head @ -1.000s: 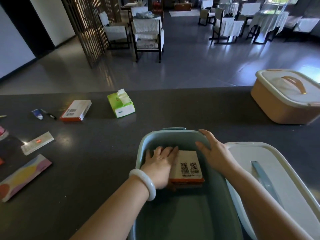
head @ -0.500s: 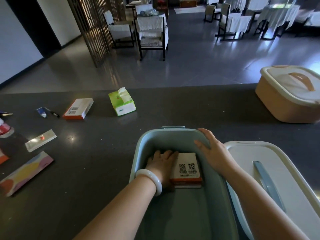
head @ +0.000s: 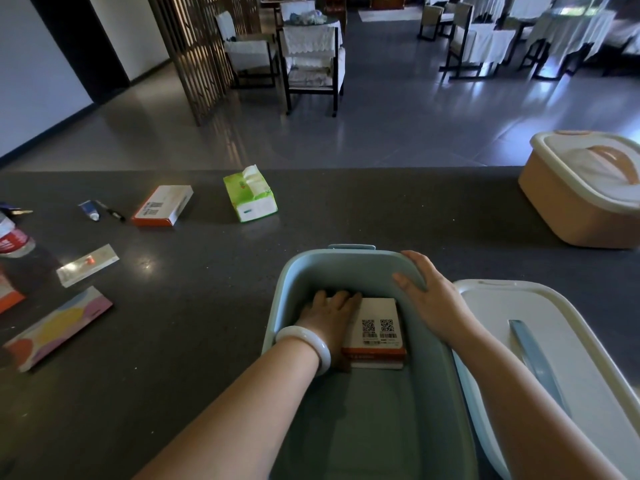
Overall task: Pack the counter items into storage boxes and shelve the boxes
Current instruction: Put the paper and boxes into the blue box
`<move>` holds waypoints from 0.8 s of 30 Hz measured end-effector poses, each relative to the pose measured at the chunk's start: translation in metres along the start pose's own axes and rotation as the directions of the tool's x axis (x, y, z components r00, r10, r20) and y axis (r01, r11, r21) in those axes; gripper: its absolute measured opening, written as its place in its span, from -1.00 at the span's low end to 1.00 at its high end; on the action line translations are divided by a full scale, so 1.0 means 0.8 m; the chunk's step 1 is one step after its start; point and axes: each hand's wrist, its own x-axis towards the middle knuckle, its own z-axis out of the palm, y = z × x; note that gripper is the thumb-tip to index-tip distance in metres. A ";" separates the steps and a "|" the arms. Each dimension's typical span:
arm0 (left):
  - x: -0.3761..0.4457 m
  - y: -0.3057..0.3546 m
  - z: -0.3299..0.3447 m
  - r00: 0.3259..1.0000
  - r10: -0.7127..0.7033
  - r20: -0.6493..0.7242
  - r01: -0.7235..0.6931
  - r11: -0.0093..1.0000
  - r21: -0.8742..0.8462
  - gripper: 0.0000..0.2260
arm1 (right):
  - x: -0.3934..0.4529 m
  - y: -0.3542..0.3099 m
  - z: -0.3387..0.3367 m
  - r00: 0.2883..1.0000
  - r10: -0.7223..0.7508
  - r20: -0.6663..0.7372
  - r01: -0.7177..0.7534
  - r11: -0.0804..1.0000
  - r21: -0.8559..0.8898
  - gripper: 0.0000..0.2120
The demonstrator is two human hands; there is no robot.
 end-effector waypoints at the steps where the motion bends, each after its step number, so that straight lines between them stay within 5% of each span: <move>1: 0.000 0.000 0.000 1.000 0.001 -0.006 -0.001 1.000 -0.002 0.07 | 0.000 0.000 0.000 1.000 0.001 0.000 -0.001 1.000 0.000 -0.61; 24: -0.001 0.002 -0.001 0.999 -0.004 -0.035 0.005 0.999 0.039 0.10 | 0.004 0.003 0.001 1.000 -0.001 0.006 0.001 1.000 0.020 -0.59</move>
